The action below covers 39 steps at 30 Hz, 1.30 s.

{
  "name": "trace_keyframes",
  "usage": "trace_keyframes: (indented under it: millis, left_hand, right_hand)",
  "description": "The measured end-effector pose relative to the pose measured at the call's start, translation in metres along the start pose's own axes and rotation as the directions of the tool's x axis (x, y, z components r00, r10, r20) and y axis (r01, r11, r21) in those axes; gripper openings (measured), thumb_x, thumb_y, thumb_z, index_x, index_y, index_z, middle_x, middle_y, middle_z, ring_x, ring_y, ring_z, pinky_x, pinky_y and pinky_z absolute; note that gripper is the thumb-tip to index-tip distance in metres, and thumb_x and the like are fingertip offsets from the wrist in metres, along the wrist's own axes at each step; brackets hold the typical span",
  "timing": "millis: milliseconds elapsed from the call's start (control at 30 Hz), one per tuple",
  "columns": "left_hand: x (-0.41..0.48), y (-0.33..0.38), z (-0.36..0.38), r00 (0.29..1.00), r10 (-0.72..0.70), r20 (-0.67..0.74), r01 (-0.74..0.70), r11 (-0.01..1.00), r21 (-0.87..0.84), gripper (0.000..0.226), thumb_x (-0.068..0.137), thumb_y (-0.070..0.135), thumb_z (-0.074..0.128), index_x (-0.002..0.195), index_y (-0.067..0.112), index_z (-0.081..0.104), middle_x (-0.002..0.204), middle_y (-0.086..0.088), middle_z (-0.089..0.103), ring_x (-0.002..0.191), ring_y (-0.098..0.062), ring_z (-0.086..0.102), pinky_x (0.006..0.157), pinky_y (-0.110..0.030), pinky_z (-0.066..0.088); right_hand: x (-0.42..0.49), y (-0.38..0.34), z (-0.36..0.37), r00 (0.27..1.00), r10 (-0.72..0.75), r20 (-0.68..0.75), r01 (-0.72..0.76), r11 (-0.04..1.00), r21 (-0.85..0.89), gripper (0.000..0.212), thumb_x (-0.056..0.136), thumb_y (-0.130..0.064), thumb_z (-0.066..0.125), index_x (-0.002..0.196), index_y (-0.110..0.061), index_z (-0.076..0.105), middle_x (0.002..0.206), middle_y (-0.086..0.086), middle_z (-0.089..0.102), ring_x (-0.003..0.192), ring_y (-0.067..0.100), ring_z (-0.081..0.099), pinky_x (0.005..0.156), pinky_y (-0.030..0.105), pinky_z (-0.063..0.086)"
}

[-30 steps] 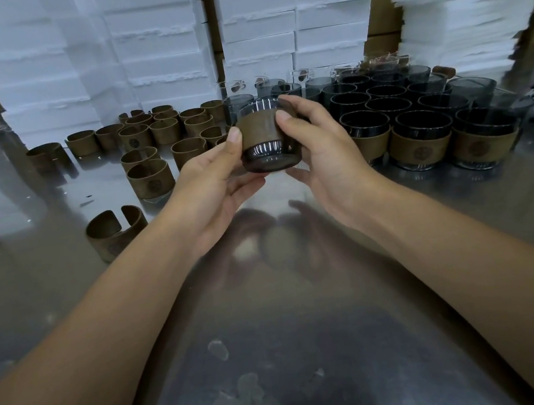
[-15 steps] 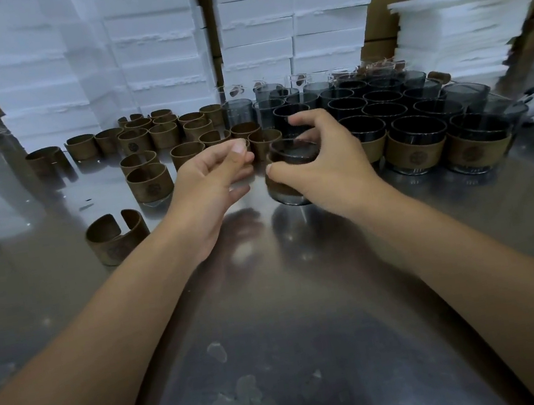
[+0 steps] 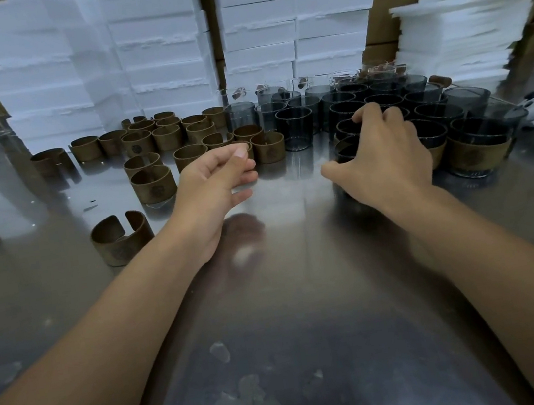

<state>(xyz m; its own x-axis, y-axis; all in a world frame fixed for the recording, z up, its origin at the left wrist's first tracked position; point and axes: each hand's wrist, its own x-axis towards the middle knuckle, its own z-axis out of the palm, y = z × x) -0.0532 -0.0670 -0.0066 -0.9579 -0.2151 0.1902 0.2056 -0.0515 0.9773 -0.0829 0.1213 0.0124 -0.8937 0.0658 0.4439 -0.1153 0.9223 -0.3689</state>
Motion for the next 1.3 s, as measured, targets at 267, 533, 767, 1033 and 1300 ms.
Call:
trace_keyframes:
  millis: [267,533,767,1033,1300]
  left_hand:
    - [-0.001,0.0,0.0,1.0,0.002,0.007,-0.002,1.0,0.008,0.01,0.094,0.022,0.057,0.098,0.026,0.066,0.084,0.008,0.07,0.082,-0.006,0.068,0.073,-0.022,0.054]
    - [-0.002,0.002,0.0,1.0,-0.005,0.009,0.005,1.0,0.022,0.011,0.094,0.021,0.057,0.098,0.026,0.066,0.087,0.006,0.07,0.084,-0.007,0.068,0.075,-0.024,0.054]
    - [-0.004,0.004,0.001,1.0,-0.019,0.009,0.018,0.999,0.038,0.012,0.095,0.02,0.056,0.099,0.028,0.065,0.091,0.005,0.069,0.085,-0.006,0.068,0.075,-0.023,0.054]
    - [-0.006,0.008,0.004,1.0,-0.017,-0.024,0.018,0.999,0.035,0.014,0.096,0.018,0.054,0.096,0.028,0.064,0.087,0.005,0.068,0.082,-0.006,0.066,0.077,-0.024,0.055]
    - [-0.003,0.008,0.003,0.997,-0.021,-0.079,0.02,1.0,-0.008,0.016,0.095,0.014,0.055,0.094,0.026,0.065,0.081,0.005,0.067,0.078,-0.006,0.065,0.077,-0.025,0.054]
  right_hand:
    - [0.002,0.006,0.002,0.999,-0.042,-0.032,0.039,0.995,-0.09,0.055,0.085,-0.04,0.06,0.129,-0.01,0.045,0.121,0.013,0.057,0.121,0.034,0.036,0.095,0.042,0.03]
    - [0.006,0.012,0.006,0.993,-0.109,-0.053,0.101,0.986,-0.129,0.061,0.091,-0.035,0.059,0.142,-0.014,0.033,0.14,0.015,0.04,0.13,0.033,0.035,0.105,0.044,0.024]
    - [0.008,0.018,0.016,0.992,-0.125,-0.024,0.119,0.978,-0.171,0.052,0.096,-0.028,0.052,0.142,-0.013,0.033,0.137,0.013,0.043,0.132,0.031,0.037,0.113,0.057,0.004]
    - [0.004,-0.007,0.022,0.93,-0.354,-0.095,0.332,0.924,-0.189,0.047,0.092,-0.022,0.053,0.138,-0.014,0.042,0.138,0.009,0.043,0.137,0.026,0.029,0.114,0.056,0.005]
    - [0.048,-0.051,0.035,0.932,-0.344,0.114,0.363,0.894,-0.264,0.05,0.093,-0.027,0.049,0.139,-0.01,0.038,0.144,0.012,0.039,0.141,0.028,0.021,0.114,0.057,0.007]
